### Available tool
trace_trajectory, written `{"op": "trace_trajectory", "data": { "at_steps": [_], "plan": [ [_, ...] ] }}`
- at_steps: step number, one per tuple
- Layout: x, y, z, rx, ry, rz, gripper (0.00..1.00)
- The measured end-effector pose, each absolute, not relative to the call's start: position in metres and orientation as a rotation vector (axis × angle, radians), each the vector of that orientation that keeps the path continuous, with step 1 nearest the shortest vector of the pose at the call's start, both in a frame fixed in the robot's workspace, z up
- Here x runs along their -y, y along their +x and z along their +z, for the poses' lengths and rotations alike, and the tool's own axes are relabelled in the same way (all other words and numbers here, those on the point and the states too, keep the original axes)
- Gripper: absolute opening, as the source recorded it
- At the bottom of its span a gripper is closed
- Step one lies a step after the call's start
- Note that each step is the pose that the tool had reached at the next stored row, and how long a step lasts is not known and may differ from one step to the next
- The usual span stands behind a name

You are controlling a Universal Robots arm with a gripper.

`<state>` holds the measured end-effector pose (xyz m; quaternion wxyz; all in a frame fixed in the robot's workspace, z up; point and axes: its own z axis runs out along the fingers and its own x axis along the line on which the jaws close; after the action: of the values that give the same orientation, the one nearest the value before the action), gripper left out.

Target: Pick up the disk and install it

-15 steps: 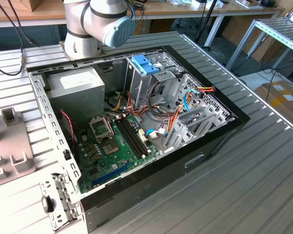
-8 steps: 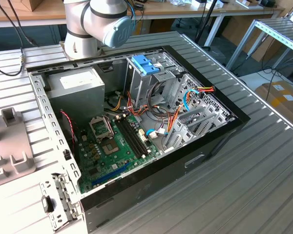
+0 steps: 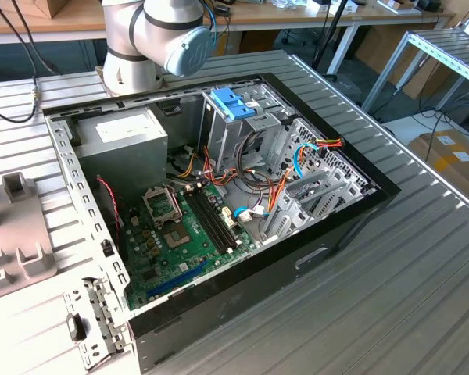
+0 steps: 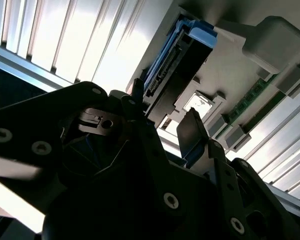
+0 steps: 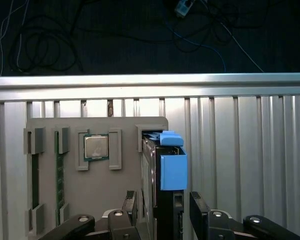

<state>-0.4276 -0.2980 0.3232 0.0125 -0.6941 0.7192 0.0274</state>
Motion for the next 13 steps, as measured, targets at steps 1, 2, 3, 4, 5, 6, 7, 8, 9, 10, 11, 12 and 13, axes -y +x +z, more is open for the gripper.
{"op": "trace_trajectory", "data": {
  "at_steps": [1, 2, 3, 4, 5, 6, 7, 8, 9, 10, 11, 12, 13],
  "plan": [
    [0.298, -0.428, 0.323, -2.242, -2.163, 0.085, 0.54],
    [0.298, -0.428, 0.322, -2.242, -2.163, 0.085, 0.54],
    [0.298, -0.428, 0.321, -2.242, -2.163, 0.085, 0.54],
    [0.298, -0.428, 0.321, -2.242, -2.163, 0.085, 0.54],
    [0.298, -0.428, 0.320, -2.242, -2.163, 0.085, 0.54],
    [0.298, -0.428, 0.319, -2.242, -2.163, 0.085, 0.54],
    [0.298, -0.428, 0.318, -2.242, -2.164, 0.085, 0.54],
    [0.298, -0.428, 0.317, -2.242, -2.163, 0.085, 0.54],
    [0.298, -0.428, 0.317, -2.242, -2.163, 0.085, 0.54],
    [0.298, -0.428, 0.316, -2.242, -2.163, 0.085, 0.54],
    [0.298, -0.428, 0.315, -2.242, -2.163, 0.085, 0.54],
    [0.298, -0.428, 0.314, -2.242, -2.163, 0.085, 0.54],
    [0.298, -0.428, 0.313, -2.242, -2.164, 0.085, 0.54]
  ]
}}
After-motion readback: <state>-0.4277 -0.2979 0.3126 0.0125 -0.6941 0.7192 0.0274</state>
